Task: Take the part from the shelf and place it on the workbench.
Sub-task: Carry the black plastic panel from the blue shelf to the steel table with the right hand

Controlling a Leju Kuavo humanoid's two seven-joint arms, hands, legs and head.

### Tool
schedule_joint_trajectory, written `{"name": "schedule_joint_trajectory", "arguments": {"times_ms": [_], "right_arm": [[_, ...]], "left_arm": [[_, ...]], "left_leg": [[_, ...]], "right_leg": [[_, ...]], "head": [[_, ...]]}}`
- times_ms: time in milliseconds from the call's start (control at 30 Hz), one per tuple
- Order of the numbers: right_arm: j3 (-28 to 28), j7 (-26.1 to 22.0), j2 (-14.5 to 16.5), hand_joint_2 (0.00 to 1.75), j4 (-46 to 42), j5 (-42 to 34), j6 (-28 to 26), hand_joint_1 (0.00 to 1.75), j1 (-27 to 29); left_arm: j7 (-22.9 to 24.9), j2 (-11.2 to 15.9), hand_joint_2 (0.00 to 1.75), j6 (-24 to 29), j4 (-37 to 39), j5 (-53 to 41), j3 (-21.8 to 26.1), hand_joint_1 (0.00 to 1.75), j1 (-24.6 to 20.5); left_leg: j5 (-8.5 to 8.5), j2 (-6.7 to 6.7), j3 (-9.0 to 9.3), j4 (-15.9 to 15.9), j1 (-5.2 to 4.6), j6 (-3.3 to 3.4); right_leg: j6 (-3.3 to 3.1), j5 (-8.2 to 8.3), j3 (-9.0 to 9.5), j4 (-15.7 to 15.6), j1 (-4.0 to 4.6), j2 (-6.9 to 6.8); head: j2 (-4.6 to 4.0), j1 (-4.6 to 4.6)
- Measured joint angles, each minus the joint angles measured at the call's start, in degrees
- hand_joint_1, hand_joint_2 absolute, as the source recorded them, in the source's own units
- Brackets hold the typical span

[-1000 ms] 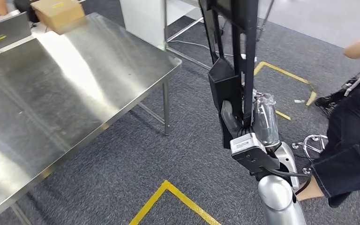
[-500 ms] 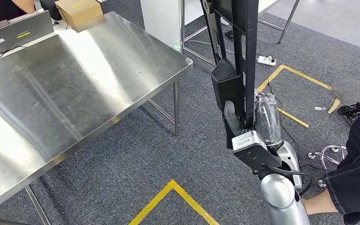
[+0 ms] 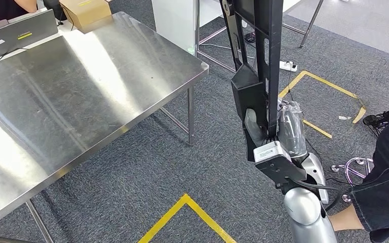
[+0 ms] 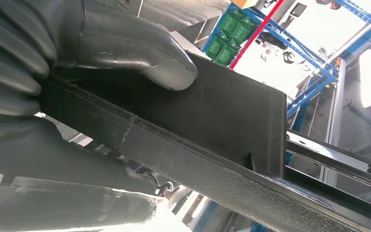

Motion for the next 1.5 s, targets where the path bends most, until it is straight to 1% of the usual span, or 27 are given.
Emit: {"name": "schedule_joint_trajectory", "arguments": {"times_ms": [267, 333, 400, 467, 533, 567, 600, 633, 700, 733, 767, 800, 867, 933, 1000, 1067, 1100, 1133, 1167, 1233, 1267, 1300, 1333, 1367, 1400, 1433, 1500], "right_arm": [[-0.02, 0.04, -0.31, 1.75, 0.00, -0.18, -0.36, 1.54, -0.01], [-0.03, 0.19, -0.34, 1.75, -0.02, -0.19, -0.49, 1.54, -0.08], [-0.03, 0.43, -0.43, 1.75, -0.10, -0.05, -0.52, 1.54, -0.23], [-0.01, 0.55, -0.60, 1.75, -0.14, 0.03, -0.54, 1.54, -0.42], [0.01, 0.66, -0.74, 1.75, 0.01, -0.23, -0.57, 1.54, -0.43], [0.00, 0.75, -0.78, 1.75, 0.16, -0.49, -0.60, 1.54, -0.38], [-0.02, 0.86, -0.80, 1.75, 0.37, -0.81, -0.64, 1.54, -0.34], [-0.04, 0.95, -0.81, 1.75, 0.57, -1.08, -0.69, 1.54, -0.35], [-0.14, 1.03, -0.85, 1.75, 0.91, -1.43, -0.77, 1.54, -0.38], [-0.19, 1.03, -0.86, 1.75, 1.13, -1.58, -0.81, 1.54, -0.43], [-0.28, 0.99, -0.86, 1.75, 1.34, -1.83, -0.87, 1.54, -0.44], [-0.45, 0.93, -0.85, 1.75, 1.57, -2.14, -0.97, 1.54, -0.47], [-0.78, 0.66, -0.72, 1.75, 1.91, -2.89, -1.22, 1.54, -0.67], [-0.97, 0.34, -0.51, 1.75, 2.15, -3.44, -1.47, 1.54, -0.96], [-1.21, 0.15, -0.44, 1.75, 2.33, -3.75, -1.63, 1.54, -1.05], [-1.43, 0.10, -0.43, 1.75, 2.60, -3.94, -1.69, 1.54, -1.05], [-1.46, 0.07, -0.40, 1.75, 2.81, -3.99, -1.69, 1.54, -1.06], [-1.47, 0.00, -0.37, 1.75, 3.02, -4.02, -1.70, 1.54, -1.10], [-1.47, -0.11, -0.34, 1.75, 3.20, -4.04, -1.70, 1.54, -1.18], [-1.47, -0.49, -0.31, 1.75, 3.46, -4.15, -1.70, 1.54, -1.53], [-1.47, -0.69, -0.32, 1.75, 3.56, -4.24, -1.70, 1.54, -1.77], [-1.46, -0.85, -0.32, 1.75, 3.68, -4.33, -1.70, 1.54, -1.98], [-1.45, -0.94, -0.32, 1.75, 3.81, -4.39, -1.70, 1.54, -2.14], [-1.44, -0.98, -0.31, 1.75, 3.92, -4.43, -1.70, 1.54, -2.31], [-1.44, -0.98, -0.31, 1.75, 4.03, -4.44, -1.70, 1.54, -2.44], [-1.44, -0.99, -0.34, 1.75, 4.11, -4.45, -1.70, 1.54, -2.55], [-1.46, -1.03, -0.49, 1.75, 4.23, -4.49, -1.72, 1.54, -2.68]], "left_arm": [[-0.15, -0.01, 1.75, -0.24, 0.00, -0.35, 0.00, 0.00, 0.00], [-0.18, 0.10, 1.75, -0.46, 0.00, -0.54, 0.00, 0.00, 0.00], [-0.22, 0.13, 1.75, -0.67, 0.00, -0.65, 0.00, 0.00, -0.01], [-0.25, 0.01, 1.75, -0.89, 0.00, -0.70, 0.00, 0.00, -0.04], [-0.26, -0.01, 1.75, -1.07, 0.00, -0.75, 0.00, 0.00, -0.07], [-0.26, 0.00, 1.75, -1.15, 0.01, -0.79, 0.01, 0.00, -0.05], [-0.26, 0.00, 1.75, -1.22, 0.01, -0.86, 0.01, 0.00, -0.02], [-0.28, -0.02, 1.75, -1.37, 0.02, -0.95, 0.02, 0.00, -0.02], [-0.34, -0.02, 1.75, -1.63, 0.02, -1.12, 0.02, 0.00, -0.08], [-0.40, 0.16, 1.75, -1.71, 0.01, -1.19, 0.02, 0.00, -0.11], [-0.60, 0.28, 1.75, -1.71, 0.00, -1.31, 0.02, 0.00, -0.08], [-0.93, 0.41, 1.75, -1.73, -0.01, -1.44, 0.02, 0.00, 0.01], [-2.26, 0.48, 1.75, -1.79, 0.01, -1.60, 0.03, 0.00, 0.33], [-4.16, 0.68, 1.75, -1.92, 0.01, -1.43, 0.12, 0.00, 0.43], [-5.74, 1.04, 1.75, -2.14, 0.00, -1.22, 0.29, 0.00, -0.01], [-6.91, 1.45, 1.75, -2.28, 0.00, -1.16, 0.44, 0.00, -0.45], [-7.49, 1.66, 1.75, -2.31, 0.00, -1.15, 0.56, 0.00, -0.53], [-8.03, 1.92, 1.75, -2.37, -0.01, -1.14, 0.69, 0.00, -0.55], [-8.48, 2.17, 1.75, -2.50, -0.05, -1.14, 0.82, 0.00, -0.57], [-8.92, 2.68, 1.75, -2.80, -0.23, -1.14, 0.95, 0.00, -0.75], [-9.02, 2.85, 1.75, -2.93, -0.32, -1.14, 0.97, 0.00, -0.92], [-9.06, 3.00, 1.75, -2.97, -0.38, -1.14, 0.99, 0.00, -1.07], [-9.08, 3.12, 1.75, -2.98, -0.40, -1.14, 1.03, 0.00, -1.15], [-9.10, 3.17, 1.75, -2.99, -0.40, -1.14, 1.10, 0.00, -1.14], [-9.10, 3.21, 1.75, -2.99, -0.40, -1.14, 1.21, 0.00, -1.05], [-9.10, 3.21, 1.75, -2.99, -0.40, -1.14, 1.32, 0.00, -1.00], [-9.11, 3.19, 1.75, -2.99, -0.40, -1.15, 1.46, 0.00, -1.10]], "left_leg": [[-0.05, 0.00, -0.93, 0.77, -0.03, 0.06], [-0.16, -0.04, -0.99, 0.72, -0.18, 0.66], [0.41, -0.13, -0.17, -0.70, 0.01, 1.70], [1.28, -0.23, 0.81, -2.28, 0.37, 2.29], [1.53, -0.50, 0.84, -2.51, 0.48, 2.33], [1.58, -0.77, 0.70, -2.48, 0.60, 2.15], [1.65, -1.16, 0.55, -2.42, 0.78, 1.87], [1.71, -1.63, 0.38, -2.27, 1.08, 1.43], [1.54, -2.55, -0.19, -1.39, 1.76, 0.18], [1.25, -3.01, -0.63, -0.63, 2.00, -0.56], [0.96, -3.33, -1.04, -0.06, 2.09, -1.19], [0.75, -3.57, -1.32, 0.26, 2.07, -1.69], [0.96, -3.72, -1.47, -0.03, 2.23, -2.17], [0.30, -1.21, -2.05, 1.22, 2.20, -2.12], [-3.02, 2.30, -4.61, 7.06, 1.78, -1.66], [-6.49, 3.42, -8.11, 14.77, 1.31, -1.13], [-7.11, 3.49, -9.06, 16.95, 1.05, -0.76], [-6.72, 3.51, -8.94, 17.00, 0.72, -0.26], [-5.46, 3.73, -7.68, 14.86, 0.28, 0.44], [-2.69, 5.76, -3.53, 7.60, -0.97, 2.19], [-1.91, 6.77, -2.04, 4.81, -1.54, 2.72], [-1.70, 7.41, -1.33, 3.34, -1.98, 3.00], [-1.82, 7.29, -1.33, 3.02, -2.24, 2.98], [-1.68, 6.55, -1.40, 2.75, -2.34, 2.93], [-1.48, 5.86, -1.22, 2.37, -2.20, 3.01], [-1.22, 5.19, -0.99, 1.91, -2.00, 3.19], [-0.75, 3.86, -0.58, 1.17, -1.47, 3.52]], "right_leg": [[0.03, 0.01, -0.76, 0.51, -0.03, 0.00], [0.40, 0.22, -0.62, 0.09, -0.34, -0.07], [0.80, 0.21, -0.51, -0.02, -0.38, -0.24], [0.60, -1.75, -1.93, 3.30, -0.23, -0.39], [0.46, -5.24, -5.17, 10.49, -0.57, -0.46], [0.72, -6.44, -6.55, 13.60, -0.86, -0.48], [1.28, -6.77, -7.02, 14.89, -1.25, -0.48], [2.12, -6.13, -6.20, 13.71, -1.69, -0.47], [4.15, -3.61, -2.03, 6.66, -2.73, -0.05], [4.58, -2.67, -0.42, 3.54, -3.00, 0.35], [4.37, -2.26, 0.39, 1.93, -3.12, 0.67], [3.73, -2.26, 0.48, 1.65, -3.01, 0.84], [2.02, -2.05, 0.15, 2.17, -2.69, 0.61], [1.11, -1.62, 0.07, 2.24, -2.50, 0.22], [0.64, -1.40, -0.04, 2.19, -2.12, -0.45], [0.30, -1.45, -0.14, 2.21, -1.50, -1.60], [0.11, -1.51, -0.15, 2.21, -1.16, -2.24], [-0.06, -1.61, -0.10, 2.21, -0.85, -2.89], [-0.23, -1.73, 0.02, 2.21, -0.54, -3.52], [-0.54, -2.05, 0.34, 2.22, 0.07, -4.80], [-0.57, -2.23, 0.42, 2.22, 0.36, -5.44], [-0.48, -2.38, 0.47, 2.21, 0.58, -6.06], [-0.33, -2.50, 0.50, 2.17, 0.72, -6.70], [-0.13, -2.59, 0.64, 2.04, 0.75, -7.36], [0.11, -2.79, 0.70, 2.12, 0.73, -7.38], [0.25, -3.24, 0.54, 2.71, 0.67, -6.50], [0.22, -5.40, -1.42, 7.04, 0.49, -3.37]], "head": [[0.00, 0.00], [0.00, -0.01], [0.00, 0.00], [0.00, 0.05], [0.00, 0.05], [0.00, 0.04], [0.00, 0.03], [0.00, 0.02], [0.00, 0.05], [0.00, 0.20], [0.00, 0.27], [0.00, 0.30], [0.00, 0.14], [0.00, -0.14], [0.00, -0.38], [0.00, -0.42], [0.00, -0.42], [0.00, -0.42], [0.00, -0.43], [0.00, -0.42], [0.00, -0.38], [0.00, -0.37], [0.00, -0.36], [0.00, -0.37], [0.00, -0.38], [0.00, -0.38], [0.00, -0.32]]}}
